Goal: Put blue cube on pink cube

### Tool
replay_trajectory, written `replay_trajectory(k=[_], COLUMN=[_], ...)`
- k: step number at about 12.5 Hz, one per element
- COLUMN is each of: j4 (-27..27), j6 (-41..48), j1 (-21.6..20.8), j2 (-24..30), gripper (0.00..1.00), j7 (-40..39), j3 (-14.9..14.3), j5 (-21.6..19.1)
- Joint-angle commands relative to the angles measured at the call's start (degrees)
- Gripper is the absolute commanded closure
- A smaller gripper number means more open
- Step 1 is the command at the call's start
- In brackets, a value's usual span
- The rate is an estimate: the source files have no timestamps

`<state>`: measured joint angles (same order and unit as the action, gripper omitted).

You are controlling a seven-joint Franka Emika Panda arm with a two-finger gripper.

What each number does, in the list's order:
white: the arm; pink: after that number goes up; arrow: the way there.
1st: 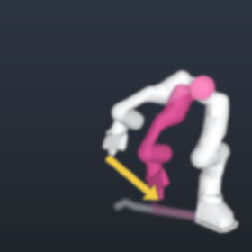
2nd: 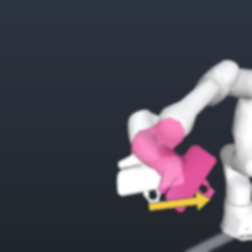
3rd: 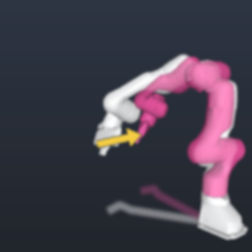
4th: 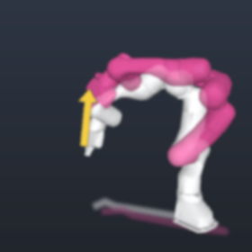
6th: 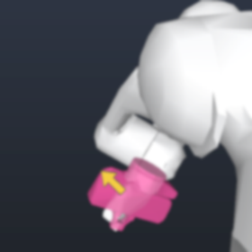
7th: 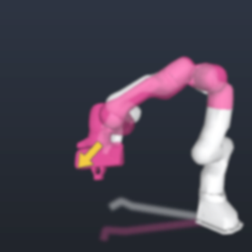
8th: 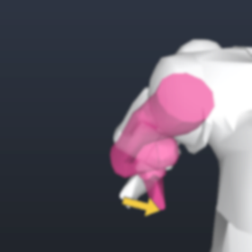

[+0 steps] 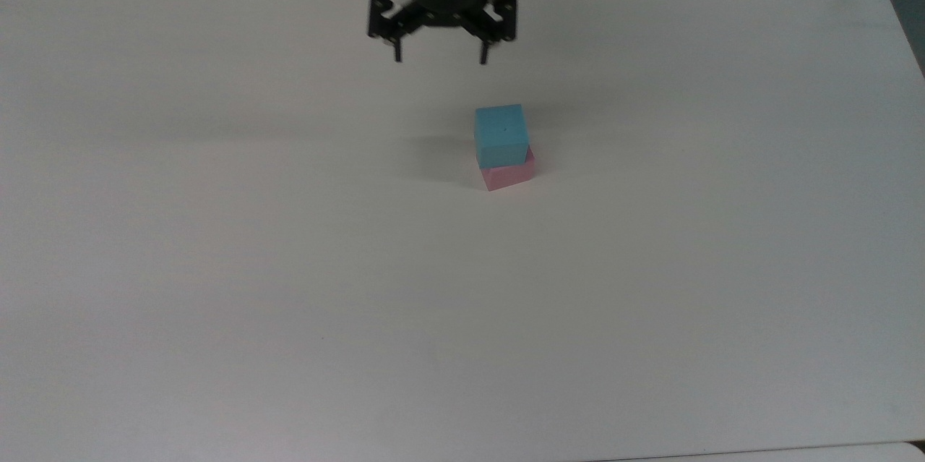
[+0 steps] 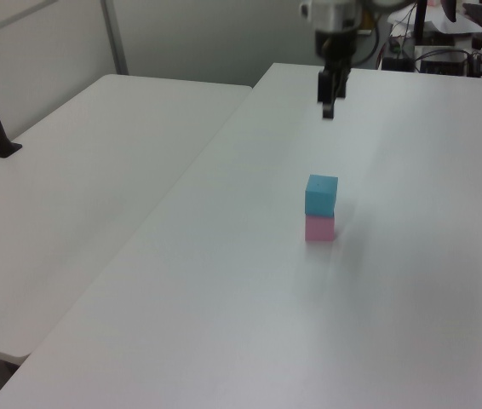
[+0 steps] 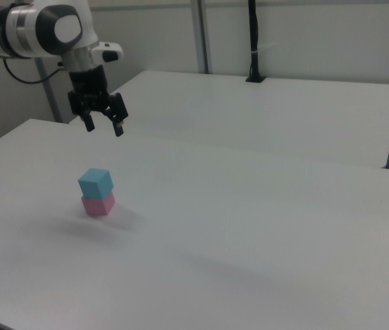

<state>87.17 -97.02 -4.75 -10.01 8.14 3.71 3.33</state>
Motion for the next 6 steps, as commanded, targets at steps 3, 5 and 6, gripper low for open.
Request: replay_trajectory(k=[3, 5, 6], j4=[3.8, 3.89, 3.8], j6=[2.45, 2.1, 2.27], j1=[9.14, 9.23, 9.14], j2=[6.84, 6.67, 6.75], gripper=[0.0, 0.0, 0.0], j7=[-8.58, -7.8, -7.79], j3=[0.51, -0.1, -0.62], j5=[0.01, 0.01, 0.01])
